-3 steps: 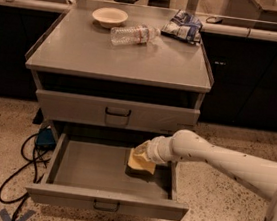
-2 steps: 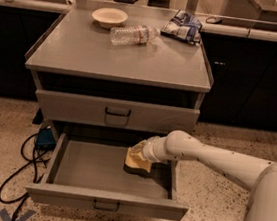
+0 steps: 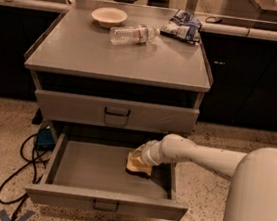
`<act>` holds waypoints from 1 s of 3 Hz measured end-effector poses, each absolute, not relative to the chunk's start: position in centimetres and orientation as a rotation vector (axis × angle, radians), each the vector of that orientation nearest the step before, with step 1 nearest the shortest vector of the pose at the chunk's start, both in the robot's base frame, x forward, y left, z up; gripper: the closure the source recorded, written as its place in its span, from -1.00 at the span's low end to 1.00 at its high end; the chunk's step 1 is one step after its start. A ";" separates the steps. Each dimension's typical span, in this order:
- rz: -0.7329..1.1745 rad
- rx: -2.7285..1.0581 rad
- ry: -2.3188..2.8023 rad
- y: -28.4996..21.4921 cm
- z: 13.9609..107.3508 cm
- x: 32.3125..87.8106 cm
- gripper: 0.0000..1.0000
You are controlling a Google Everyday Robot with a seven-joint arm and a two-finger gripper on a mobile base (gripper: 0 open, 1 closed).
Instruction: Place sponge into middle drawer
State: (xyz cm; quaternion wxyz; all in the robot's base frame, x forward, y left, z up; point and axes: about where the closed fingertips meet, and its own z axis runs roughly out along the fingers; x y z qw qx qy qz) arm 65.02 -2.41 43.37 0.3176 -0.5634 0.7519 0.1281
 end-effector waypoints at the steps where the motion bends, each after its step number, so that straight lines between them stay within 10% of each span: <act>1: 0.318 -1.483 2.017 -3.5 41.9 64.5 1.00; 3: 0.317 -1.483 2.018 -3.5 41.9 64.5 0.15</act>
Offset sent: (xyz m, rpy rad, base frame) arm -0.0046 -0.0088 -0.0121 -0.0239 0.0151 -0.0148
